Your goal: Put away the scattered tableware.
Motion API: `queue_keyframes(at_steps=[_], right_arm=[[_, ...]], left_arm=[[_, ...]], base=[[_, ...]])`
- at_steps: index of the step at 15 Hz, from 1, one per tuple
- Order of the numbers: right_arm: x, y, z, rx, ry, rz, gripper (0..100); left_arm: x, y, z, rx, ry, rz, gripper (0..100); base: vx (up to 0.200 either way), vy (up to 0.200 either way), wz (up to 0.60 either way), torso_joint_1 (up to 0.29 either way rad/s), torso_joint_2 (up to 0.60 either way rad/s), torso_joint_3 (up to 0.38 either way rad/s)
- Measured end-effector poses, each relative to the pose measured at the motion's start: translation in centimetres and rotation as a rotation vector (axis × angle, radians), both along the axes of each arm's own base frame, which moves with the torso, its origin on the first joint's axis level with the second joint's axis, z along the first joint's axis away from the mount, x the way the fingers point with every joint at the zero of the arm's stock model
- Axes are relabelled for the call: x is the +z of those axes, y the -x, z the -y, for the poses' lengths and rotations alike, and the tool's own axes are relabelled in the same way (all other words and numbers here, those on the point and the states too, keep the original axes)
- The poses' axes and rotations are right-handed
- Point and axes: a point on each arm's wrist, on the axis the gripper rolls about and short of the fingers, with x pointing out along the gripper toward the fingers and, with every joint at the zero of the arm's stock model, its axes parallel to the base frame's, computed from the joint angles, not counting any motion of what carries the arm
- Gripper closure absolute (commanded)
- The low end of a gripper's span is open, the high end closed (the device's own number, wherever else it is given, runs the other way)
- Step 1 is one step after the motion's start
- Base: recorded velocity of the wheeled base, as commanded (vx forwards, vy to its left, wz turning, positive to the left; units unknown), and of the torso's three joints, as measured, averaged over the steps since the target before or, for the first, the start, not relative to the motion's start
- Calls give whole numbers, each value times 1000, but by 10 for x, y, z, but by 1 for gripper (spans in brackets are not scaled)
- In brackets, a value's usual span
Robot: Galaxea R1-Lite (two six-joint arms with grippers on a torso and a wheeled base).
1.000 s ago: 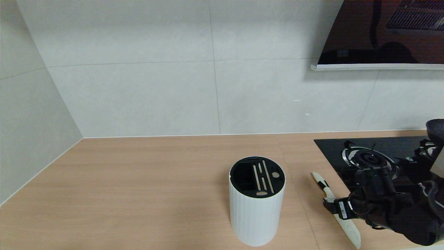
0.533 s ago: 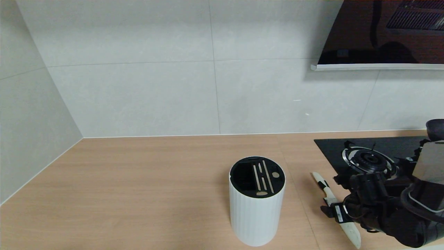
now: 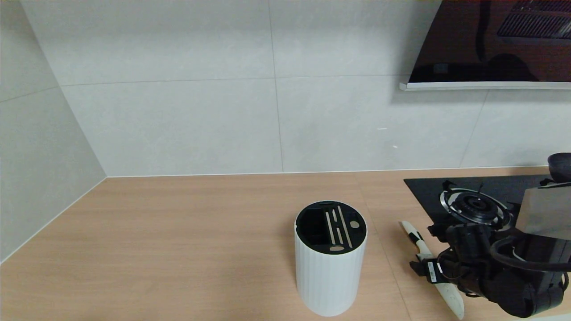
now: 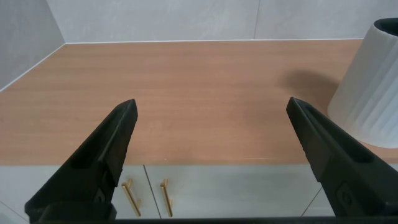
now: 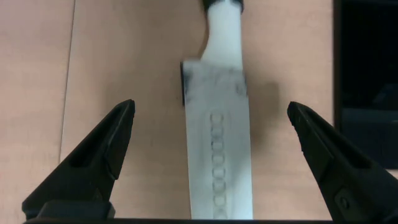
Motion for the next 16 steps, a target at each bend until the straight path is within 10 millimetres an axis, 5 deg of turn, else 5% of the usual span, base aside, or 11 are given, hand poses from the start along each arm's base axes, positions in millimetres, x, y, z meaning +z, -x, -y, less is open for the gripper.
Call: queue_keyframes(at_steps=[8, 9, 16], right_arm=[[-7, -9, 5, -37, -15, 1, 0], [-7, -9, 5, -37, -15, 1, 100], [-9, -10, 6, -40, -17, 1, 100]], left_arm=[[0, 0, 0, 0, 0, 0, 0], [0, 0, 0, 0, 0, 0, 0], [0, 0, 0, 0, 0, 0, 0]], base=[[0, 0, 0, 0, 0, 0], [0, 0, 0, 0, 0, 0], [0, 0, 0, 0, 0, 0]])
